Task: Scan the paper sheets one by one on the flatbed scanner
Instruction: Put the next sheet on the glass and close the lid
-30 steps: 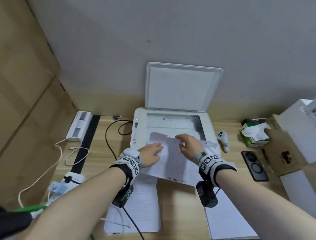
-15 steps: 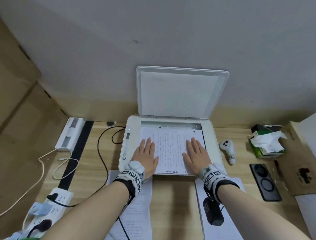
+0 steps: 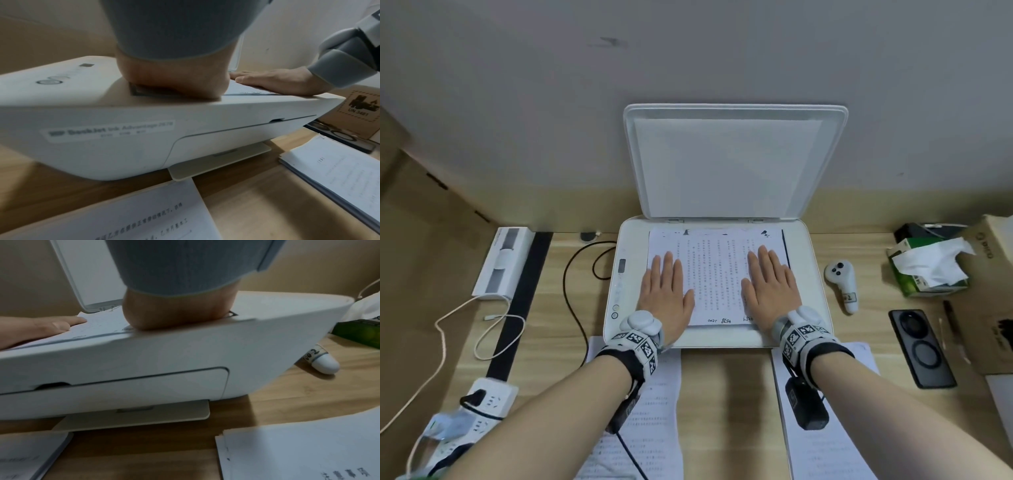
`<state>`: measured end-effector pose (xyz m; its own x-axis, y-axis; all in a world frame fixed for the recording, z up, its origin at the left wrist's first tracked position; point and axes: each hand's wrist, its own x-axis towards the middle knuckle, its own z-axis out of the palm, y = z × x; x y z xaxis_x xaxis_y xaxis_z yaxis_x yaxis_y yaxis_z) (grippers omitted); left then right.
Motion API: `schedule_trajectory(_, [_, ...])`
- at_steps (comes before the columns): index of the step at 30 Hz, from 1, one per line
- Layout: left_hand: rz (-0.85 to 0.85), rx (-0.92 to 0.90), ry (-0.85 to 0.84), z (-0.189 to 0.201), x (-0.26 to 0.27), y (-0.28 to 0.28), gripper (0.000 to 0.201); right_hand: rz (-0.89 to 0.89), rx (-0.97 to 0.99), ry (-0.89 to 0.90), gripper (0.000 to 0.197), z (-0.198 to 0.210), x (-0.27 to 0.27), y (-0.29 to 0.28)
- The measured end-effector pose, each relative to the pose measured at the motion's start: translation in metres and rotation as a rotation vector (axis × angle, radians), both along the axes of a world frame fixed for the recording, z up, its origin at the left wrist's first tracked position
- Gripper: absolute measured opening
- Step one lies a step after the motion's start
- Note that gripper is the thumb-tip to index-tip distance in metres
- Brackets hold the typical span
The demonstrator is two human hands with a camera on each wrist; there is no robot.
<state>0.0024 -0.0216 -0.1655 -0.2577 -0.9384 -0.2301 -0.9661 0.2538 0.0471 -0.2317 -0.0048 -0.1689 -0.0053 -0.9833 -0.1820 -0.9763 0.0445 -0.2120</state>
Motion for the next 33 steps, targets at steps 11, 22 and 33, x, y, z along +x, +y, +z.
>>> schedule_trajectory(11, [-0.013,-0.002,0.019,0.002,0.004,0.006,0.079,0.012,0.0,0.005,0.063,0.008,0.004,0.01])
schedule_trajectory(22, [-0.031,0.104,0.151,0.058,0.01,-0.049,0.047,0.07,-0.036,-0.023,0.046,0.052,-0.009,-0.012])
schedule_trajectory(33, [0.663,-0.171,0.99,0.222,0.02,-0.163,0.027,0.139,-0.47,0.029,0.059,0.173,0.0,-0.085])
